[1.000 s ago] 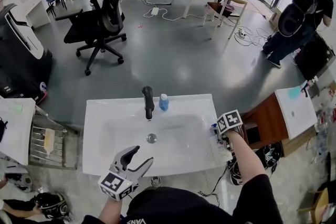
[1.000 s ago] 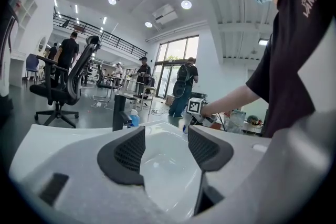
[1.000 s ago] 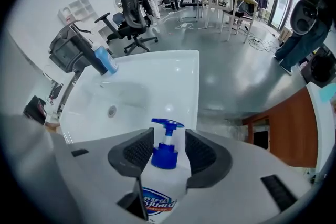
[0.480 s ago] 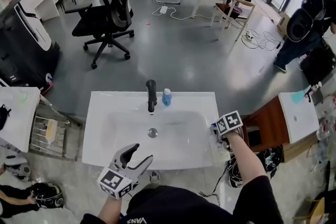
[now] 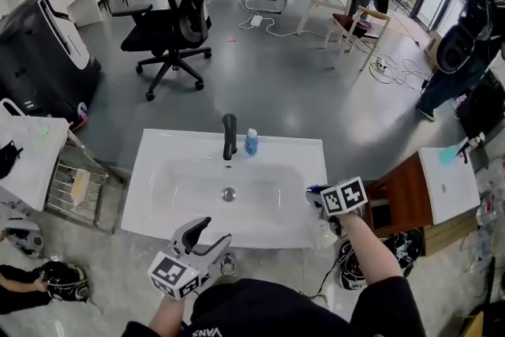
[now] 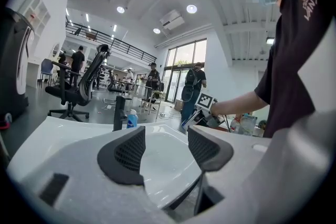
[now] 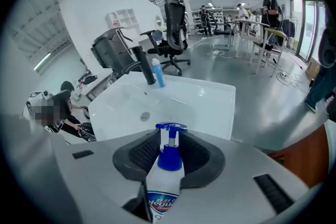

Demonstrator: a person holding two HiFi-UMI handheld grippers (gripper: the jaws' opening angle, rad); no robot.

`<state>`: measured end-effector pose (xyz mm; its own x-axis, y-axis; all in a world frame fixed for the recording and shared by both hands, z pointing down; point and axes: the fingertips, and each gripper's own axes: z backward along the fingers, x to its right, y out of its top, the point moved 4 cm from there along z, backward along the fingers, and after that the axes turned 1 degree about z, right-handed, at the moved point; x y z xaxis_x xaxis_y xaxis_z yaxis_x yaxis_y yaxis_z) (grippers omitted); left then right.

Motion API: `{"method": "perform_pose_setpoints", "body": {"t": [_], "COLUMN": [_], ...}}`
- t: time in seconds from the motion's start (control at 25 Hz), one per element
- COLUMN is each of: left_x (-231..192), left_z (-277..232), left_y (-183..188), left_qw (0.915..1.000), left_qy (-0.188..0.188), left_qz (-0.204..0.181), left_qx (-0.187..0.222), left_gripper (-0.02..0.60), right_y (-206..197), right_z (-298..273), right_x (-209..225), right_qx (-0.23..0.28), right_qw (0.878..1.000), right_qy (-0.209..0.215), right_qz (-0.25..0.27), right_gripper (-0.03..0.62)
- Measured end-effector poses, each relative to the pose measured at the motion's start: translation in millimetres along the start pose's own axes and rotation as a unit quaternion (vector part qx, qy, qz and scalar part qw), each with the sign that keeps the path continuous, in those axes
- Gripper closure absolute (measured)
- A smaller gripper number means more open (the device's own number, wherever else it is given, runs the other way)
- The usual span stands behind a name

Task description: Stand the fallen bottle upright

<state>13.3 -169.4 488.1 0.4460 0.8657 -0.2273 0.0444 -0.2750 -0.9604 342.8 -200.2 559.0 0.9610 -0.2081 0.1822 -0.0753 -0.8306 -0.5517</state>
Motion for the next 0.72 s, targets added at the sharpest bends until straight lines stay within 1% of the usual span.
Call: {"method": "perform_pose_setpoints", "body": {"t": [0.08,0.12,0.24,0.4,0.52,0.72], "left_x": [3.1,3.8,3.6,1.3,-0.9,-8.4], "left_z": [6.0,9.3,20.4,30.6,34.0,35.9], "left_y": [-0.2,-0.6,-1.9,-3.3,-5.2,-0.8], "left_qw": [0.9999,0.9999,0.9993,0.9985,0.998,0.9981], "left_qy": [0.011,0.016,0.035,0.052,0.059,0.057], "left_qz": [0.001,0.0,0.005,0.009,0.014,0.008], "left_qx": [0.004,0.006,0.011,0.016,0.019,0.023], "left_gripper": [0.331,0.331,0.331,0.331,0.331,0.331], "right_y": [6.0,9.6,19.5,33.9,43.4,67.4], "right_z": [3.6,4.9,8.7,15.7,19.7,19.0], "right_x": [-13.2,-19.3,-35.8,-61.7,-84.0,-128.7], "right_qx": [0.016,0.025,0.046,0.079,0.11,0.174], "right_qw": [1.0,0.999,0.997,0.993,0.988,0.974], "right_qy": [0.011,0.015,0.014,0.031,0.045,0.09], "right_qz": [0.016,0.024,0.058,0.084,0.101,0.111], "right_gripper": [0.485,0.508,0.51,0.511,0.511,0.513]}}
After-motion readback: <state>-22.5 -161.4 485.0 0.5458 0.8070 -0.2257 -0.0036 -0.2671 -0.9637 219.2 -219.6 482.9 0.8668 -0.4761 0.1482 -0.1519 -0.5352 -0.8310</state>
